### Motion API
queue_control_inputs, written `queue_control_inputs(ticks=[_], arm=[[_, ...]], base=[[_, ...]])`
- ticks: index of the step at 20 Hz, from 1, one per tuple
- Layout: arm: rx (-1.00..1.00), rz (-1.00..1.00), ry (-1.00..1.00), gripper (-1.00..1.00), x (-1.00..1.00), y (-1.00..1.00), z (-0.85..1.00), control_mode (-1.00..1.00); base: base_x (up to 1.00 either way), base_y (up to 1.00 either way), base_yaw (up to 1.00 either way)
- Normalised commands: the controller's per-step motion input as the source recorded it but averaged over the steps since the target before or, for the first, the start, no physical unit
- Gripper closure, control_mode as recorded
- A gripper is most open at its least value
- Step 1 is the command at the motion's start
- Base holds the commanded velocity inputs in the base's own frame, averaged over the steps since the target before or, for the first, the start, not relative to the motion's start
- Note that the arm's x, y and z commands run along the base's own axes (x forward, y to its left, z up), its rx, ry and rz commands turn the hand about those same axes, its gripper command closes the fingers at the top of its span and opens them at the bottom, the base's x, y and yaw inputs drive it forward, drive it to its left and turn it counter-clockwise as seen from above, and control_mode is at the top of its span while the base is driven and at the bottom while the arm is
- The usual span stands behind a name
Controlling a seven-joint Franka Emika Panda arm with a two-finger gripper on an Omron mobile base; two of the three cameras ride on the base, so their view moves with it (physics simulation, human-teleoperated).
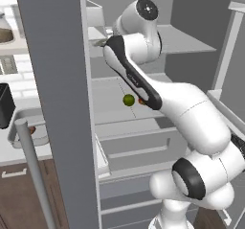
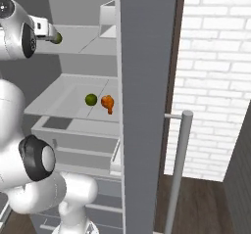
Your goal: Place one lime and one chicken drumstick in each tupperware on the nearby counter, to pack two identical lunches.
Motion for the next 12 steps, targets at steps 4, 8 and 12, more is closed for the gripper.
queue_control_inputs(ticks=[4,8,12], arm=[[-0.12,0.00,0.28,-1.00,1.00,0.03,0.15,-1.00],[-0.07,0.01,0.08,-1.00,0.49,0.00,-0.39,-1.00],[0.00,0.00,-0.05,-1.00,0.03,0.00,-0.45,-1.00]], base=[[0.00,0.00,0.00],[0.00,0.00,0.00],[0.00,0.00,0.00]])
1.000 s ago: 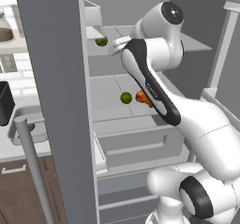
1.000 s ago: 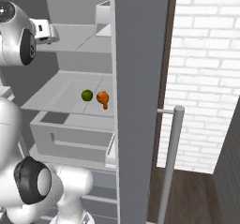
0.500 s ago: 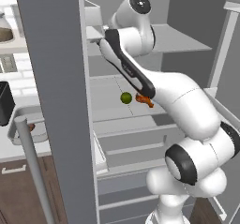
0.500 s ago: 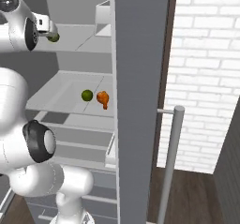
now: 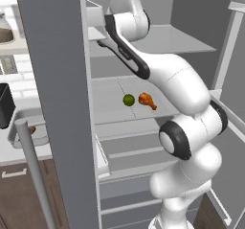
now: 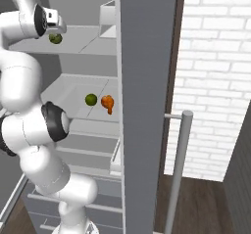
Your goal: Place one lime and one chicken drumstick in each tupperware on the nearby counter, to pack two identical lunches.
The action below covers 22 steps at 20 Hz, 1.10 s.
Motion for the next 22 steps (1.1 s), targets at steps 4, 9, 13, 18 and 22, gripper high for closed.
queue_control_inputs(ticks=[4,9,13,18,22], arm=[[0.00,0.00,-0.05,-1.00,0.32,0.03,-0.41,-1.00],[0.00,0.00,-0.04,-1.00,0.47,0.01,-0.13,-1.00],[0.05,0.00,-0.07,-1.00,0.46,0.00,0.00,-1.00],[0.06,0.00,-0.09,-1.00,0.15,0.00,0.01,-1.00],[0.05,0.00,-0.08,-1.00,0.00,-0.05,-0.07,-1.00]], base=[[0.00,0.00,0.00],[0.00,0.00,0.00],[0.00,0.00,0.00],[0.00,0.00,0.00],[0.00,0.00,0.00]])
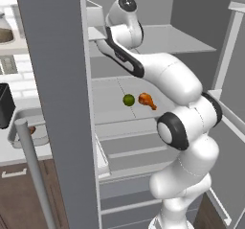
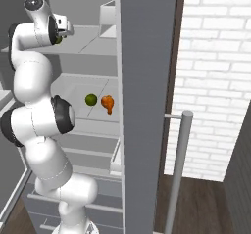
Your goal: Place one lime and one chicken drumstick in each tupperware on the nearby counter, to pack two identical lunches.
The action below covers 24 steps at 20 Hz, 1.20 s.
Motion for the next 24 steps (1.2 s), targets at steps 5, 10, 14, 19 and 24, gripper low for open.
queue_control_inputs(ticks=[5,10,14,19,24], arm=[[0.02,0.00,-0.02,-1.00,-0.01,-0.06,-0.14,-1.00],[0.00,0.00,0.00,-1.00,0.00,0.00,-0.28,-1.00],[0.00,0.00,0.00,-1.00,0.00,0.00,-0.07,-1.00],[0.00,0.00,0.00,-1.00,0.05,0.02,0.17,-1.00],[0.00,0.00,0.00,-1.00,0.03,0.04,0.34,-1.00]], base=[[0.00,0.00,0.00],[0.00,0.00,0.00],[0.00,0.00,0.00],[0.00,0.00,0.00],[0.00,0.00,0.00]])
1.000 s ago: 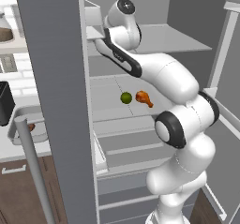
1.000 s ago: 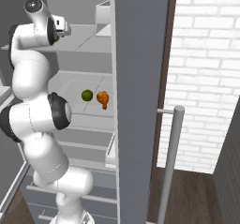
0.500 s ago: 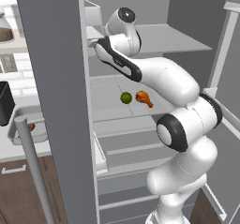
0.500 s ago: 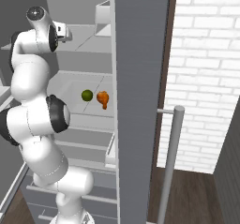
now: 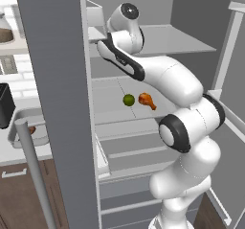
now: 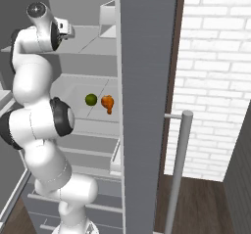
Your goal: Place one lime and one chicken drumstick in each tupperware on the nearby counter, to pack two identical lunches.
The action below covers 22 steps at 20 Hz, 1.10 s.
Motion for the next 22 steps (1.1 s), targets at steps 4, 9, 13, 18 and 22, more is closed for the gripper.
queue_control_inputs(ticks=[4,9,13,18,22], arm=[[0.00,0.00,0.00,-1.00,0.01,0.00,0.00,-1.00],[0.00,0.00,0.01,1.00,0.00,0.00,0.00,-1.00],[0.00,0.00,0.01,1.00,0.00,0.00,0.00,-1.00],[0.00,0.00,0.01,1.00,-0.04,0.00,0.00,-1.00],[0.00,0.00,-0.04,1.00,-0.82,-0.25,0.01,-1.00]], base=[[0.00,0.00,0.00],[0.00,0.00,0.00],[0.00,0.00,0.00],[0.00,0.00,0.00],[0.00,0.00,0.00]])
